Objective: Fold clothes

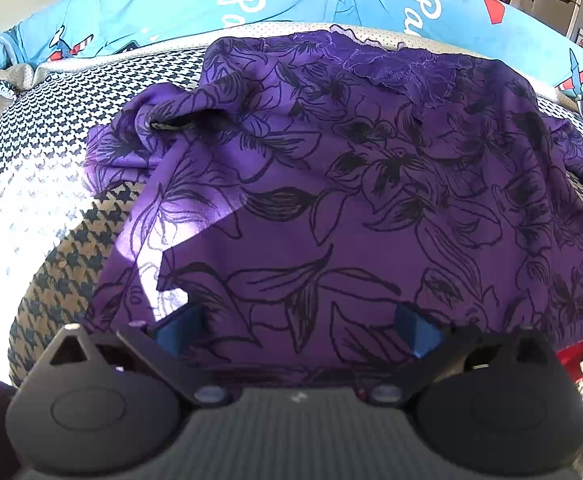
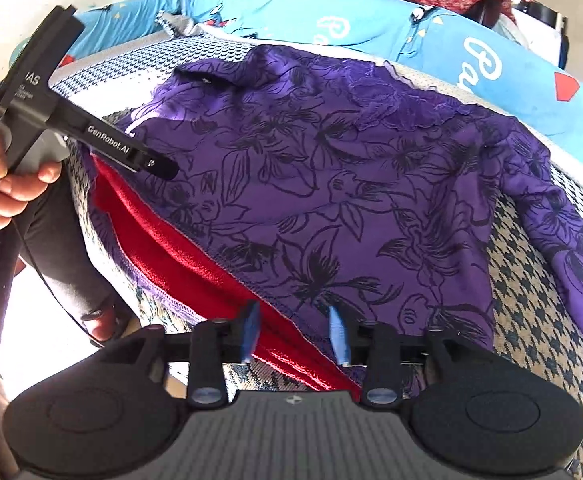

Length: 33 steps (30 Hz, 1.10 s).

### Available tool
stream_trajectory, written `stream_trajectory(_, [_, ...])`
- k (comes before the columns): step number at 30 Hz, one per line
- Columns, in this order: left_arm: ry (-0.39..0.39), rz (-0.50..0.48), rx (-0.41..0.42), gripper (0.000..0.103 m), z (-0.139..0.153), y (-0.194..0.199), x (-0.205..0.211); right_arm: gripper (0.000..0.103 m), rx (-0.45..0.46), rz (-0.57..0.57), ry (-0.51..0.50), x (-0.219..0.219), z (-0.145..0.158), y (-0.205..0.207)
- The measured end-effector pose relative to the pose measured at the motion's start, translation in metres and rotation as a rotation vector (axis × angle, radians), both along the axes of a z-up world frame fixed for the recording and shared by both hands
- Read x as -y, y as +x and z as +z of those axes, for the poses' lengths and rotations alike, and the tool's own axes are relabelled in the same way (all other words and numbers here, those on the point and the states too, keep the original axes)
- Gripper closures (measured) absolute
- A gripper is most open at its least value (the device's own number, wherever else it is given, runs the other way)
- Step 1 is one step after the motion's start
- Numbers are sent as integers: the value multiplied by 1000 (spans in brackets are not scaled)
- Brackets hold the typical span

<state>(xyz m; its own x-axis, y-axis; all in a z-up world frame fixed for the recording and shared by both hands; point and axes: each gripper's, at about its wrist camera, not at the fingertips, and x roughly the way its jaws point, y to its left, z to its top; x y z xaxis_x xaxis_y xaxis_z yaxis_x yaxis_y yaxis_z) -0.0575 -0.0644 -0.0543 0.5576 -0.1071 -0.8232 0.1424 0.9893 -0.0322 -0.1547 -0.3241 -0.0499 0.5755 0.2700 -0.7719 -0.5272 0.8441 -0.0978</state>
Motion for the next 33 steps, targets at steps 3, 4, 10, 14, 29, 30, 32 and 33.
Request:
stream_trajectory(3, [1,-3,-3,0,-1,0,1,50,-10,36,-32,-3,-6,4])
stream_trajectory(4, [2,-4,-3,0,-1,0,1,50,-15,31,-47,-4,-8,6])
stream_trajectory(10, [-4,2,-5,0,-3,1,0,85,-25,3,-35,0,-11,12])
stream_trajectory(14, [-3,22,10,0,-1,1,-2,99,55,-13,-40,-2,-3,3])
stream_trajectory(29, [44,44,4,0,-3,14,5,73,8,-47,63,11,24,5])
stream_trajectory(30, [44,45,5,0,-2,16,6,73,14,-60,69,14,27,7])
stream_trajectory(32, [46,46,5,0,-2,20,7,71,21,-76,79,18,32,12])
stream_trajectory(33, [49,44,4,0,-2,22,9,69,27,-83,79,21,35,16])
